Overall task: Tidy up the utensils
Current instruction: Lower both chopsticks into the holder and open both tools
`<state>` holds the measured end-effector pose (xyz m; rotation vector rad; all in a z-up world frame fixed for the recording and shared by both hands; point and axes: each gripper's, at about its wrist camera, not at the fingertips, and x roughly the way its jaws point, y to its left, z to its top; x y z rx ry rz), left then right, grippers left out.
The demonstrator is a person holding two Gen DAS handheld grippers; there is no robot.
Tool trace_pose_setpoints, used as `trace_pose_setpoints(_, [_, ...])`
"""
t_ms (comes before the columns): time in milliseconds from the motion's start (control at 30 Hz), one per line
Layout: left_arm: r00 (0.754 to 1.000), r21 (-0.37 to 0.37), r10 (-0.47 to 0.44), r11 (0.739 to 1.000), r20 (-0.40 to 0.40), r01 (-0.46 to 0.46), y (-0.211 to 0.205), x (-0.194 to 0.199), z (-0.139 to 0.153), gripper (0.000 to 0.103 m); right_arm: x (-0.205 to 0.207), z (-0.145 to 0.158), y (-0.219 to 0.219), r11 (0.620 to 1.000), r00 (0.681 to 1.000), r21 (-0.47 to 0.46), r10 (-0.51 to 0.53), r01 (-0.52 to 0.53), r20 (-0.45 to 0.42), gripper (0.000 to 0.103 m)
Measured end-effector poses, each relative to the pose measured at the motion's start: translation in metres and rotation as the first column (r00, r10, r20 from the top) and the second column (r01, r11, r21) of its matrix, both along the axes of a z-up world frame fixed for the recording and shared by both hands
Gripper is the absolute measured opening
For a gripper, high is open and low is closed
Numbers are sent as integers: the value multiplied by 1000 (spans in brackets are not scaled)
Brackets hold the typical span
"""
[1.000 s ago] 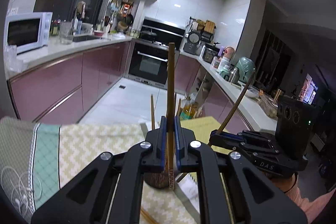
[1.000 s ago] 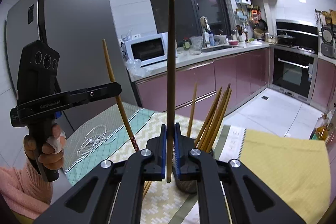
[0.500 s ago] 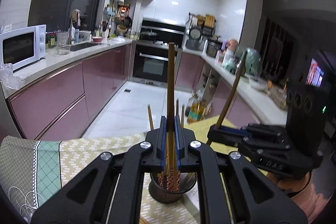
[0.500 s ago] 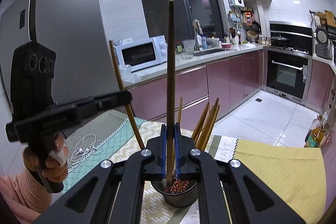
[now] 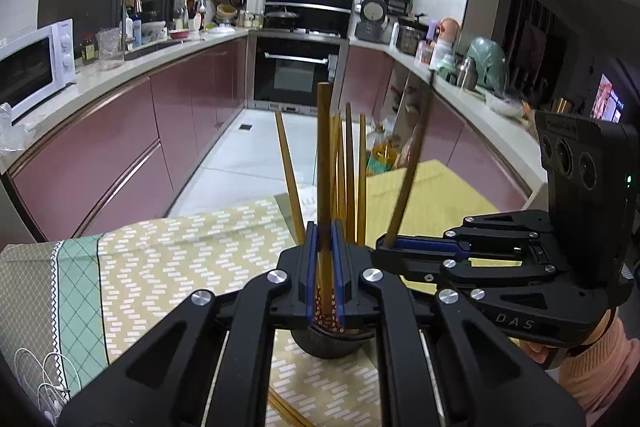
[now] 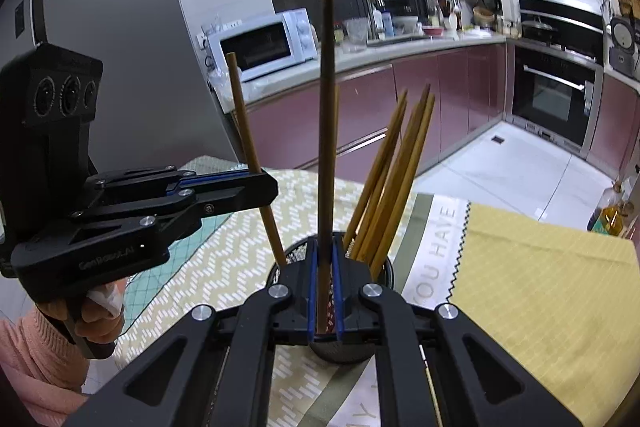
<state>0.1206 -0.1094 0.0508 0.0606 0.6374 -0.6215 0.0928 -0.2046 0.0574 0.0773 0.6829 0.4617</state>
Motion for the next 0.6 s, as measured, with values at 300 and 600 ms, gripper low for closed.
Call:
trace_pose_setpoints(300, [1000, 8, 18, 1000, -16, -18, -5, 19, -9, 8, 11, -7, -4, 1000, 999, 12, -21, 22, -28, 7])
trace_pose_setpoints(600, [999, 22, 25, 999, -30, -24, -12, 23, -21, 8, 17, -10, -10, 998, 997, 22, -60, 61, -39, 10])
